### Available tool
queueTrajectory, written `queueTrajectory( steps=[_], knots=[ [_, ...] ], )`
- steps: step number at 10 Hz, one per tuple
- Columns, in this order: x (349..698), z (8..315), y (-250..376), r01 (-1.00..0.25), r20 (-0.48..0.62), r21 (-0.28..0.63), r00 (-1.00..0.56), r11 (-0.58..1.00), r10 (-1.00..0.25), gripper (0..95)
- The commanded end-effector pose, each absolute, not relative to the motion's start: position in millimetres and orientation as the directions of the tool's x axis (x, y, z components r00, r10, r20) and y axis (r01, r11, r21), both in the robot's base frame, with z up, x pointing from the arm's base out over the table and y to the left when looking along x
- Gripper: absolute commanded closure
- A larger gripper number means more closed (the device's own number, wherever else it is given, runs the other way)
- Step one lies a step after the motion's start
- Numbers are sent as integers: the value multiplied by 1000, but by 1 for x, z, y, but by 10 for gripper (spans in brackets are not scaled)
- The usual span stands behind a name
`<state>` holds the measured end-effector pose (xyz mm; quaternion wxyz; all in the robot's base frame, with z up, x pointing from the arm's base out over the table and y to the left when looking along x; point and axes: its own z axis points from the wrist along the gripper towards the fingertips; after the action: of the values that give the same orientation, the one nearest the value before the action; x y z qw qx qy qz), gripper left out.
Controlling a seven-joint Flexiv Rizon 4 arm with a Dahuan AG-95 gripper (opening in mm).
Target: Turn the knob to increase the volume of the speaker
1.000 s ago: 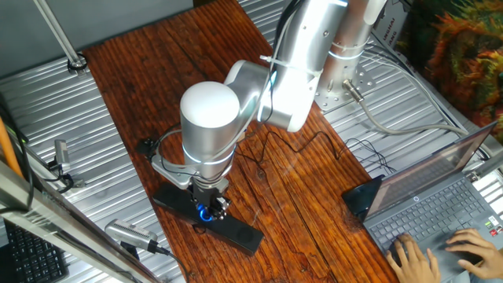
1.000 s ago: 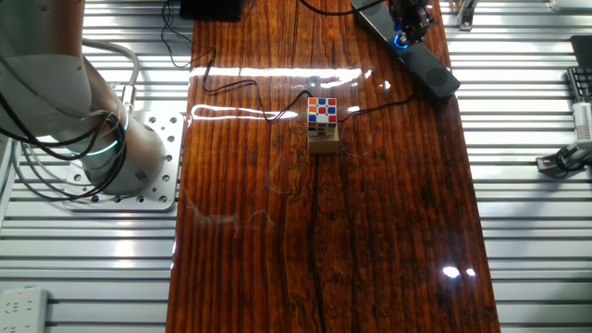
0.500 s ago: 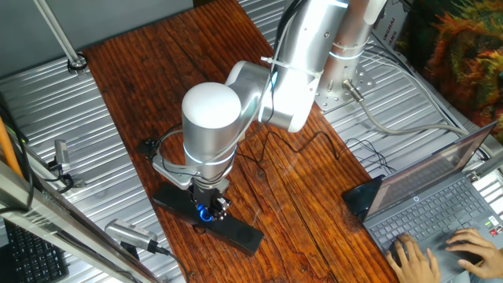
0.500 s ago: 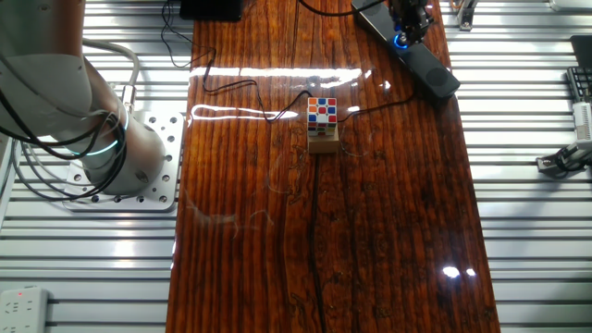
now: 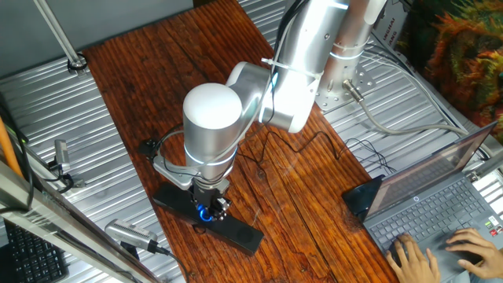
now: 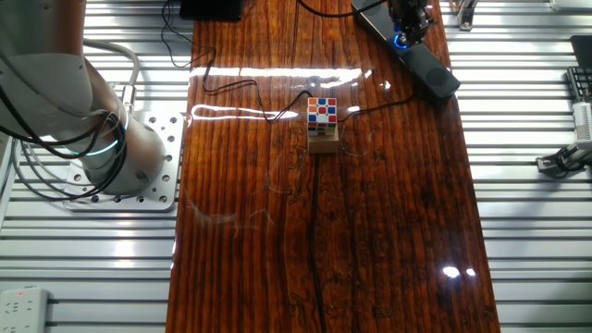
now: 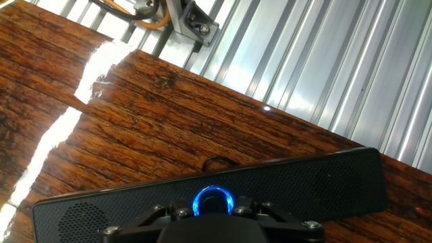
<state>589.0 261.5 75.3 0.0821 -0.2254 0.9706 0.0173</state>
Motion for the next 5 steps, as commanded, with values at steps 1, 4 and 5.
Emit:
queueTrajectory(
  steps=[1, 4, 5],
  knots=[
    [589, 74, 261, -442, -165, -8, -884, 897, -437, 570],
    [589, 73, 261, -439, -164, -9, -886, 898, -435, 570],
    [589, 73, 261, -439, -165, -8, -886, 899, -434, 570]
  ],
)
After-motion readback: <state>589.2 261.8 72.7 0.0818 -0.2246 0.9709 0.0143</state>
